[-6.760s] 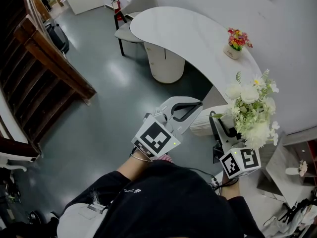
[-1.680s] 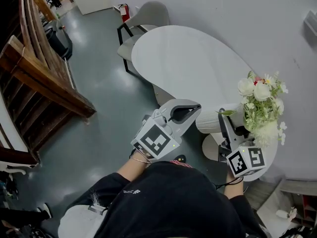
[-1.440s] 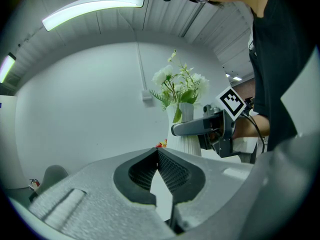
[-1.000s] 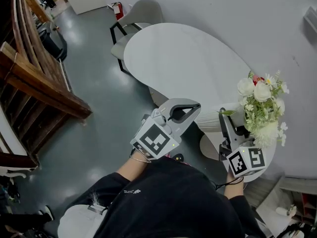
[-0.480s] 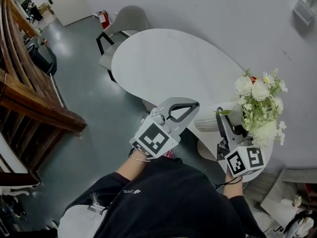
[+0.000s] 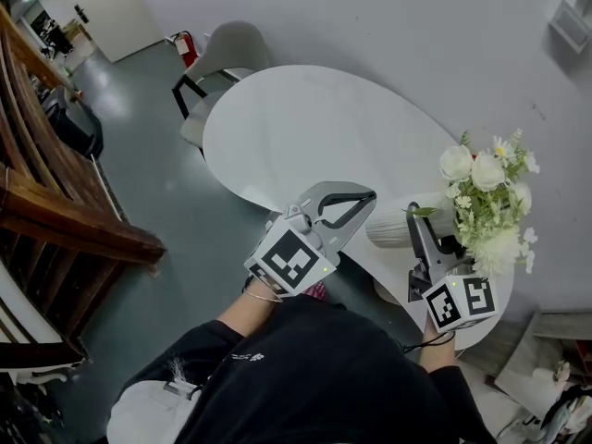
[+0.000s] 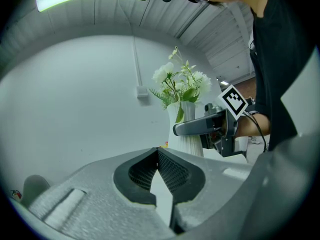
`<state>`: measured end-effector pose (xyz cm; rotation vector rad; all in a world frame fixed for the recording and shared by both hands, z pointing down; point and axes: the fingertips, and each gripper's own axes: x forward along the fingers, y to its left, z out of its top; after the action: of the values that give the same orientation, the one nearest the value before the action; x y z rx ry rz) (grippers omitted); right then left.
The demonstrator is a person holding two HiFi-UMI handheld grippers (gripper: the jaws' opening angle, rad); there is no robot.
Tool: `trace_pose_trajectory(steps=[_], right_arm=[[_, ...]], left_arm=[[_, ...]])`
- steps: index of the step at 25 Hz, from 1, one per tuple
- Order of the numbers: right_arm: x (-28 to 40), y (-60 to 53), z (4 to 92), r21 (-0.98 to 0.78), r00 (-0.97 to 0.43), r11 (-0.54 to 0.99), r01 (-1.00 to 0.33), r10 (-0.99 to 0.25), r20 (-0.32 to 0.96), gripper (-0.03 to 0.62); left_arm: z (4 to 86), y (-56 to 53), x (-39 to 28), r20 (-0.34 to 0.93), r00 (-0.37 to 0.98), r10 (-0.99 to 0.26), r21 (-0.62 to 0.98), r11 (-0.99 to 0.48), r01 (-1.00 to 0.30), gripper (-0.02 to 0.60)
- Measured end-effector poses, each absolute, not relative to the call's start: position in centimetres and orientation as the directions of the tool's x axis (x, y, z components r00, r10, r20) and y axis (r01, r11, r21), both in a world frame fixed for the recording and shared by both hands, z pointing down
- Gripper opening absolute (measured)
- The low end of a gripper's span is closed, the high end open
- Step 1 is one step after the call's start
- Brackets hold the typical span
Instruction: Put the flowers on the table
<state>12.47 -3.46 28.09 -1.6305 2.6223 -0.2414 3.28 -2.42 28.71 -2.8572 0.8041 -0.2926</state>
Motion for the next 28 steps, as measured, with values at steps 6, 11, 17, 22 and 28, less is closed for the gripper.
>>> trace_pose_trajectory(steps=[6,11,17,22,28], right_arm=[[13.1,-3.6,28.4,-0.157,-0.395,0.384,-0.910,-0.918,0.046,0.365],[13.3,-3.9,28.6,-0.160,-0.364,0.354,-0.922,-0.930,0.042,0.365],[13.7,-4.3,28.7,-0.146,-0.323,0.315,-0.938,-0.946,0.034,0.365],[13.8,-4.5,28.6,-0.137,-0.296,0.289,-0.948,-0.955,0.031,0.365],[13.9,-4.7,28.2,-0.116,-0.276,0.272,-0.955,-0.961,0.020,0.365]], left_arm=[[29.3,-3.0,3.7,0.167,0.860,-0.482,-0.206,-0.870,-0.447,-0.002],[29.3,-3.7,3.8,0.153,0.876,-0.458,-0.210,-0.881,-0.424,-0.002],[29.6,-4.7,3.8,0.139,0.890,-0.435,-0.213,-0.891,-0.402,-0.002],[29.6,-5.1,4.0,0.130,0.902,-0.411,-0.216,-0.900,-0.379,-0.002],[29.6,-5.6,4.4,0.117,0.914,-0.388,-0.218,-0.908,-0.358,-0.002]])
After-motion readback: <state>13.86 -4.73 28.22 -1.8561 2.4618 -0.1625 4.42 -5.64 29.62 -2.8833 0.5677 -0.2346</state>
